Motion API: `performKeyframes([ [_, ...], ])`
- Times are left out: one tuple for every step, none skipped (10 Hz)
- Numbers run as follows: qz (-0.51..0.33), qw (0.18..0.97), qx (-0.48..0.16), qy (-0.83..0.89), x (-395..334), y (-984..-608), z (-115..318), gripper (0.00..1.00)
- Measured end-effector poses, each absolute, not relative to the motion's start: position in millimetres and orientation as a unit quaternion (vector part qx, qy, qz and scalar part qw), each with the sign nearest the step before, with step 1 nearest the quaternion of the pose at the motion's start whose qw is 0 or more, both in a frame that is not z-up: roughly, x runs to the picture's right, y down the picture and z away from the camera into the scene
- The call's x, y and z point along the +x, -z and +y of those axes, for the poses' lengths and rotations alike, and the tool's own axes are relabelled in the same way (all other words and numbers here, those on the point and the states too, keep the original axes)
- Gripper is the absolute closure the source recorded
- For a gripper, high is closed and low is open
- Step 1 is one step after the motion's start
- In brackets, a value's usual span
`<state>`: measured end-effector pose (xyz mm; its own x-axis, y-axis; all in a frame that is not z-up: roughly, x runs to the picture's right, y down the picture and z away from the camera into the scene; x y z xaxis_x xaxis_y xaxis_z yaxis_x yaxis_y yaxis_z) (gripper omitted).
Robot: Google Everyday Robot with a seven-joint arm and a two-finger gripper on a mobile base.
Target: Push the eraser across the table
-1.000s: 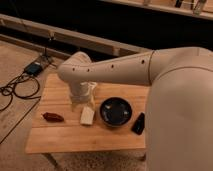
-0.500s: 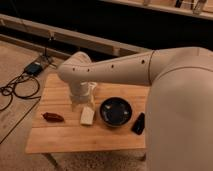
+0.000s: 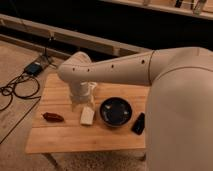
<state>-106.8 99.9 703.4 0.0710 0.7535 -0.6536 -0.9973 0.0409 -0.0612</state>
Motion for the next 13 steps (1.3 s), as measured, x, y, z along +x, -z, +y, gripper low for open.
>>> performKeyframes([
  [0.232,0.683,-0.263,-0.641,-106.8,-703.4,99.9,0.35],
  [0.232,0.683,-0.263,-0.641,-106.8,-703.5,100.0,0.35],
  [0.232,0.683,-0.263,-0.641,-106.8,-703.4,99.9,0.35],
  [0.232,0.683,-0.263,-0.641,-106.8,-703.4,100.0,0.35],
  [0.232,0.683,-0.263,-0.641,-106.8,-703.4,100.0,0.35],
  [0.232,0.683,-0.263,-0.641,-106.8,-703.4,100.0,0.35],
  [0.232,0.683,-0.262,-0.641,-106.7,-703.4,100.0,0.35],
  [0.232,0.683,-0.263,-0.641,-106.8,-703.4,100.0,0.35],
  [0.232,0.683,-0.262,-0.641,-106.8,-703.4,99.9,0.35],
  [0.232,0.683,-0.263,-0.641,-107.3,-703.6,99.4,0.35],
  [0.234,0.680,-0.263,-0.643,-104.8,-707.3,98.0,0.35],
  [0.235,0.677,-0.260,-0.648,-98.7,-711.7,95.3,0.35],
  [0.237,0.672,-0.254,-0.654,-86.9,-717.1,91.4,0.35],
])
